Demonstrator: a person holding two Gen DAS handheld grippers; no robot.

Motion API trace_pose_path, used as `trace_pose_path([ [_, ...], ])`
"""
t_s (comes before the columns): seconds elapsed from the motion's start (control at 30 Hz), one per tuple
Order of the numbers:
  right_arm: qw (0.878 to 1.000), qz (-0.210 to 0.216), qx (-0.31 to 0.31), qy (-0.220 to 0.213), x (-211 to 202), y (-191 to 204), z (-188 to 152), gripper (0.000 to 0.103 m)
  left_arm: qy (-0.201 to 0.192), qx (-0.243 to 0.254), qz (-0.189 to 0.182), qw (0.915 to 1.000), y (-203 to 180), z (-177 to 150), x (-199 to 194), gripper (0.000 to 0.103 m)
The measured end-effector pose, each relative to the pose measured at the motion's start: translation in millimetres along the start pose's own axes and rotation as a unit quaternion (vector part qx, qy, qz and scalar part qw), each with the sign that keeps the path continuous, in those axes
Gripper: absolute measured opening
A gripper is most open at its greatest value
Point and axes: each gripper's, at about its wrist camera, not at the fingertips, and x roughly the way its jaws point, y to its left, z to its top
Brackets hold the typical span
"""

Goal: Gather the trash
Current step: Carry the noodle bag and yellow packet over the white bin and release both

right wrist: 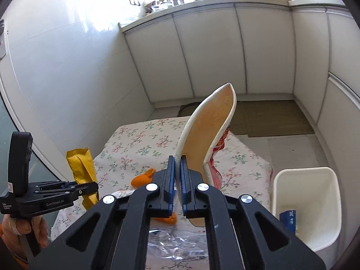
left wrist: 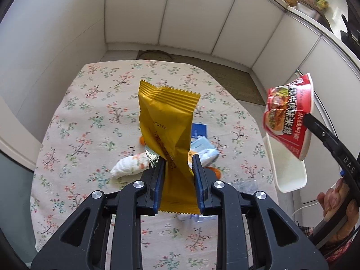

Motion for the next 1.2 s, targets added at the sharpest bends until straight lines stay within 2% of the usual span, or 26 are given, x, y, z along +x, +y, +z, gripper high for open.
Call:
trace_pose_path([
  [0.2, 0.996, -0.078, 0.029, -0.014, -23.7, -59.3, 2.8, 0.005, 0.007, 0.02, -0.012, 0.9997, -32.9, 3.5, 14.5, 0.023],
  [0.43, 0.983, -0.171, 0.063, 0.017, -27.3, -121.7, -5.4, 0.005, 0.015, 0.046, -0.024, 0.9986, -77.0, 5.9, 32.2, 0.023],
  [0.8, 0.96, -0.272, 0.053, 0.035, -47.8, -158.7, -17.5, 0.008, 0.012, 0.067, -0.043, 0.9968, -127.8, 10.4, 50.0, 0.023],
  [0.83, 0.958, -0.281, 0.05, 0.034, -50.5, -160.4, -18.1, 0.014, 0.01, 0.069, -0.046, 0.9965, -133.6, 10.9, 51.0, 0.023],
  [0.9, 0.954, -0.294, 0.047, 0.028, -56.6, -165.8, -19.4, 0.038, 0.006, 0.073, -0.052, 0.9959, -142.8, 11.7, 52.7, 0.023],
  [0.93, 0.952, -0.301, 0.047, 0.025, -60.2, -168.8, -19.6, 0.042, 0.005, 0.075, -0.056, 0.9956, -148.9, 12.3, 54.1, 0.023],
  [1.03, 0.946, -0.32, 0.044, 0.017, -70.3, -177.9, -21.7, 0.046, -0.001, 0.08, -0.067, 0.9945, -166.9, 14.1, 58.1, 0.023],
  [1.2, 0.936, -0.347, 0.05, 0.011, -85.8, -196.1, -27.3, 0.064, -0.002, 0.096, -0.085, 0.9918, -198.0, 13.8, 66.5, 0.023],
])
